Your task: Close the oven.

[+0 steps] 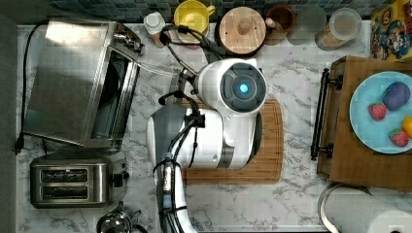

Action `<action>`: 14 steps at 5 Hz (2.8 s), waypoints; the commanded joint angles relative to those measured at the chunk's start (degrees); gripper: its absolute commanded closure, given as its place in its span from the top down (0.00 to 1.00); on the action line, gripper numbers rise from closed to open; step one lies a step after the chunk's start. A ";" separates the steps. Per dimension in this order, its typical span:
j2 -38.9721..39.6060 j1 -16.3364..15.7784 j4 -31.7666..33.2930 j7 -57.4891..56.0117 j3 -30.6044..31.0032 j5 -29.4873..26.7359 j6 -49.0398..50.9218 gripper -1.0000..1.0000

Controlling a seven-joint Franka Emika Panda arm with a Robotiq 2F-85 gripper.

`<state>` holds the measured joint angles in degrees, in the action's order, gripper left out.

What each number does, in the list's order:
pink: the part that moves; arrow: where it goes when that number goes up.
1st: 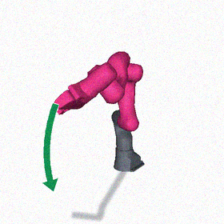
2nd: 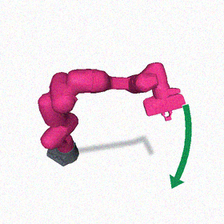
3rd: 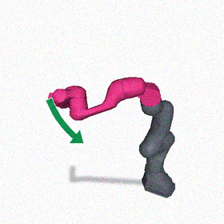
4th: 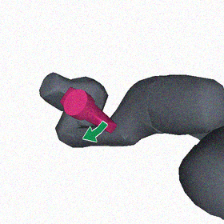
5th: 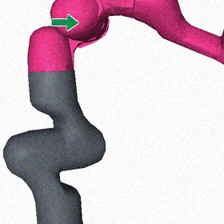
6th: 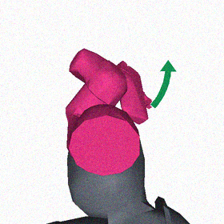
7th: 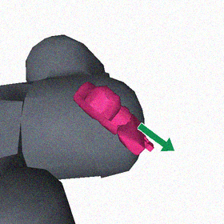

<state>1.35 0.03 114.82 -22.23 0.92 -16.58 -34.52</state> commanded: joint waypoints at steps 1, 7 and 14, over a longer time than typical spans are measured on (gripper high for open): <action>-9.89 0.58 24.15 -24.81 -2.16 -22.12 -11.29 0.00; 5.19 -1.36 21.39 -73.28 -1.64 -62.07 -15.12 0.00; 13.53 -2.22 10.96 -72.90 3.95 -68.62 -15.39 0.00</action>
<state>17.23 -0.67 135.41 -98.64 3.54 -85.83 -51.50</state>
